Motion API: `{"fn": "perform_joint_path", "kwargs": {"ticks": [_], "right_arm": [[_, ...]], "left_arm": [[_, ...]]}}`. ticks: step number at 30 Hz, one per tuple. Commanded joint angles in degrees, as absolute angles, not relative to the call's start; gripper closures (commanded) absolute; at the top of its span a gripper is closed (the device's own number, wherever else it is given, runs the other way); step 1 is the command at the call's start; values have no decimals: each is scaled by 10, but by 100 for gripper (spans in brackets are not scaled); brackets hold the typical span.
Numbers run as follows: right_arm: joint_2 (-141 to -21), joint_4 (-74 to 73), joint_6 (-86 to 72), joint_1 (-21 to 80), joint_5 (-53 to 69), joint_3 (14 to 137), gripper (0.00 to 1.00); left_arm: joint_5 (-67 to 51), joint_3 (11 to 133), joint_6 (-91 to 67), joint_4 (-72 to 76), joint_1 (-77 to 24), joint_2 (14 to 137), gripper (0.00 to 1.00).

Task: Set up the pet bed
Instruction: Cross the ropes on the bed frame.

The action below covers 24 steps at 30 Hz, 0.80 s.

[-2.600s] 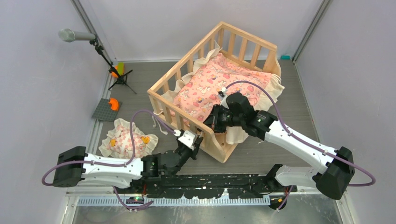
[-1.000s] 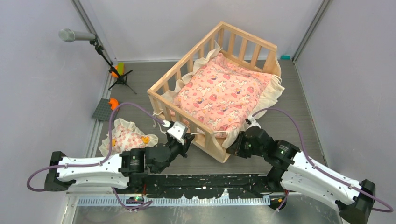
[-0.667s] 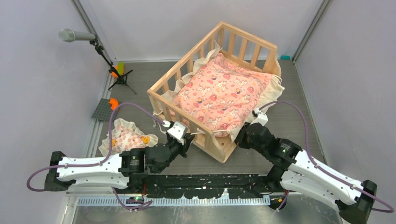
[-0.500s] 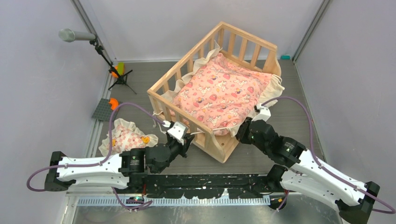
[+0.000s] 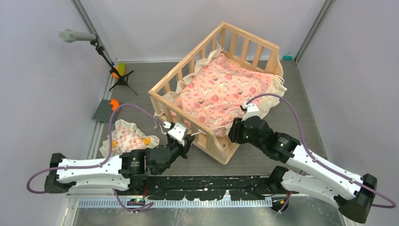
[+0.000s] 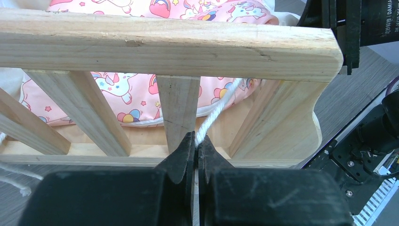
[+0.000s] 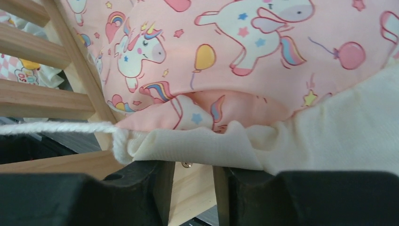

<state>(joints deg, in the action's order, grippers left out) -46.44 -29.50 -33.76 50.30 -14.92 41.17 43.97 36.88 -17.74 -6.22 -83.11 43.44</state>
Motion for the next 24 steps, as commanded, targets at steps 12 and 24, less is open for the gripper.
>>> {"fn": "perform_joint_path", "kwargs": {"ticks": [12, 24], "right_arm": [[-496, -265, -228, 505, -163, 426, 69], [-493, -401, -202, 506, -76, 508, 58]], "left_arm": [[450, 385, -176, -63, -827, 423, 100], [451, 382, -176, -66, -825, 420, 100]]}}
